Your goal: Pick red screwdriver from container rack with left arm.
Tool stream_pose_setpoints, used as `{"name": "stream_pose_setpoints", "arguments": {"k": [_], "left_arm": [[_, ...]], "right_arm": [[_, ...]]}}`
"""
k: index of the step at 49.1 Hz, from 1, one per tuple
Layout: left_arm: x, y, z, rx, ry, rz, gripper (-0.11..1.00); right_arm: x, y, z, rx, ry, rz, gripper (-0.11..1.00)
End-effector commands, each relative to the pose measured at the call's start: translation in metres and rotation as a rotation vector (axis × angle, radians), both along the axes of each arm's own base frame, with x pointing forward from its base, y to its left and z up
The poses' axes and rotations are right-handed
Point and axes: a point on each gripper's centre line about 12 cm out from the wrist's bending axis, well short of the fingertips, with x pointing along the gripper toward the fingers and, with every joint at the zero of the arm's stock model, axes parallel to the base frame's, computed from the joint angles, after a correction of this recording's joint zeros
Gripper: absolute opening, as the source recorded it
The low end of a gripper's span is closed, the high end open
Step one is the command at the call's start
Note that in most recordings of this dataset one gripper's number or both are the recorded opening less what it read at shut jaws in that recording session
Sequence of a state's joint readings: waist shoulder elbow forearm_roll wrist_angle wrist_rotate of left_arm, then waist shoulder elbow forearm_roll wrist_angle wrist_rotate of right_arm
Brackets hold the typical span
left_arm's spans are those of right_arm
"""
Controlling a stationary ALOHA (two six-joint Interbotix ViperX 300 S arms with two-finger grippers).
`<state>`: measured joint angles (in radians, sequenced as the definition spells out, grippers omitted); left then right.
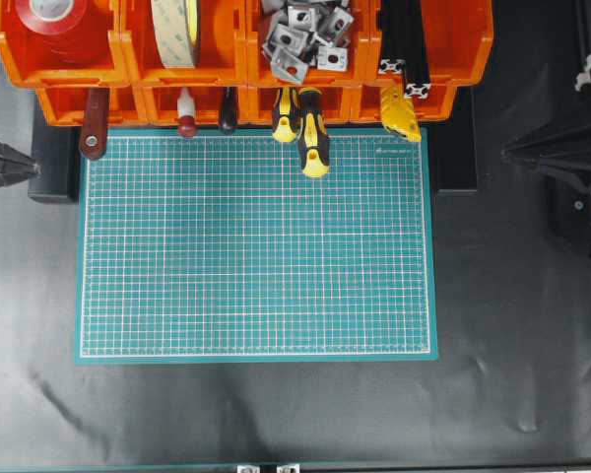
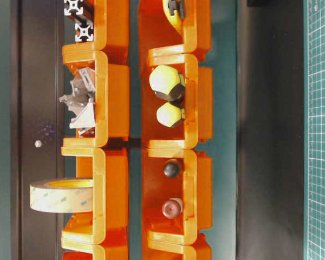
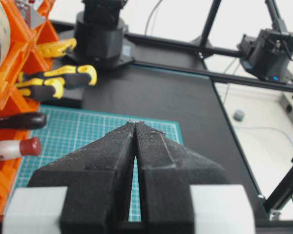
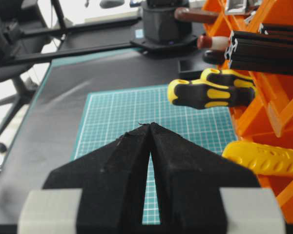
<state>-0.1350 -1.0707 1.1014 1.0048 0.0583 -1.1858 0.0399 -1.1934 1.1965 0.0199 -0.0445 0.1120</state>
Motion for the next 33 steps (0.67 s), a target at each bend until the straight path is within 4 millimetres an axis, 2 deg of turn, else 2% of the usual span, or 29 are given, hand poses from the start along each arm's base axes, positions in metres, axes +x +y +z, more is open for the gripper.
{"name": "stream_pose_setpoints", "arguments": {"k": [1,33], "left_arm": [[0.001,-0.0005,0.006,0.001,-0.014,-0.004,0.0],[0.0002,0.0003,0.0039,-0.003,-0.009,0.002,0.0]], "right_arm": [[0.0017,0.0013,0.014,0.002,-0.04,0.007,0.0],[0.0026,0.0023,0.0117,0.001,-0.031,0.013,0.0]]}}
